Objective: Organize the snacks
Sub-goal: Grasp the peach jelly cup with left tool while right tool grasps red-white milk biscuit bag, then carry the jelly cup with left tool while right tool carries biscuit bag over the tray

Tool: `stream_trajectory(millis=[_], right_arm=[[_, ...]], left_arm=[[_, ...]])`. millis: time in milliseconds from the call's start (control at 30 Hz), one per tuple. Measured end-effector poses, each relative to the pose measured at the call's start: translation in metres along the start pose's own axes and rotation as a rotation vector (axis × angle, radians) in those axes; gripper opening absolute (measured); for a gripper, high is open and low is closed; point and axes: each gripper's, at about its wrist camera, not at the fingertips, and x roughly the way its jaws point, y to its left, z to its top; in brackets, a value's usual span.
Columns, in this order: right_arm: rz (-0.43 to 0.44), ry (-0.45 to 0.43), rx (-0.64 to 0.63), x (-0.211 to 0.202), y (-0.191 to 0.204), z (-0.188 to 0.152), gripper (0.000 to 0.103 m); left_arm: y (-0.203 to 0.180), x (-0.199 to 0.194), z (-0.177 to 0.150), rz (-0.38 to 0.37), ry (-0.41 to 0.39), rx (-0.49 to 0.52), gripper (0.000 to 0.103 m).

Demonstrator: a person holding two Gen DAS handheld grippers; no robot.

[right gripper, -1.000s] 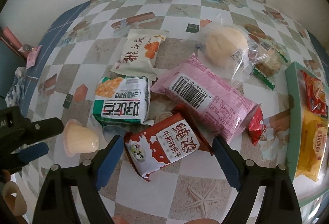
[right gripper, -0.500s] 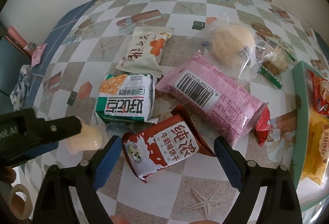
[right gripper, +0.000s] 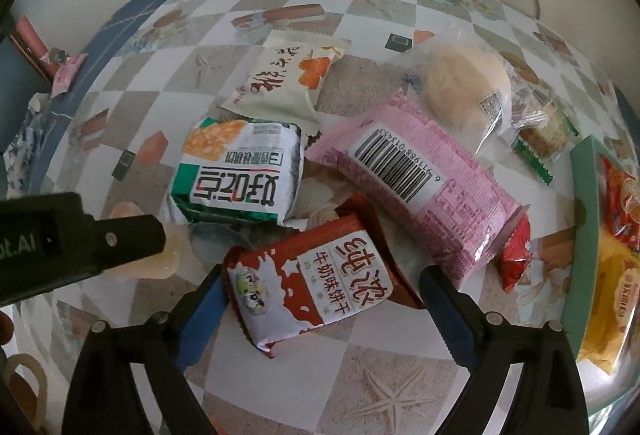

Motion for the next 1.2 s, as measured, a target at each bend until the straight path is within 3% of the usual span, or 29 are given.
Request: stream_trajectory(millis=[167, 333, 633, 900, 1200], right_arm=[[-0.002, -0.008, 0.019, 0.0, -0.003, 0.0, 0.093], [0.002, -0.016, 0.013, -0.005, -0.012, 0.0, 0.078], [0.004, -0.011, 0.004, -0.011, -0.027, -0.007, 0.073], [-0.007, -0.002, 0.01, -0.016, -0.039, -0.017, 0.073], [-0.049, 0.018, 0.009, -0.022, -0.059, -0.036, 0.072]], left_arm=[[-0.011, 0.006, 0.0, 0.005, 0.006, 0.024, 0.072], [-0.021, 0.011, 0.002, 0.038, -0.001, 0.054, 0.072], [-0.05, 0.025, 0.002, 0.101, -0.009, 0.133, 0.072], [-0.078, 0.033, -0.005, 0.177, -0.036, 0.207, 0.045], [-0.095, 0.034, -0.017, 0.183, -0.049, 0.227, 0.042]])
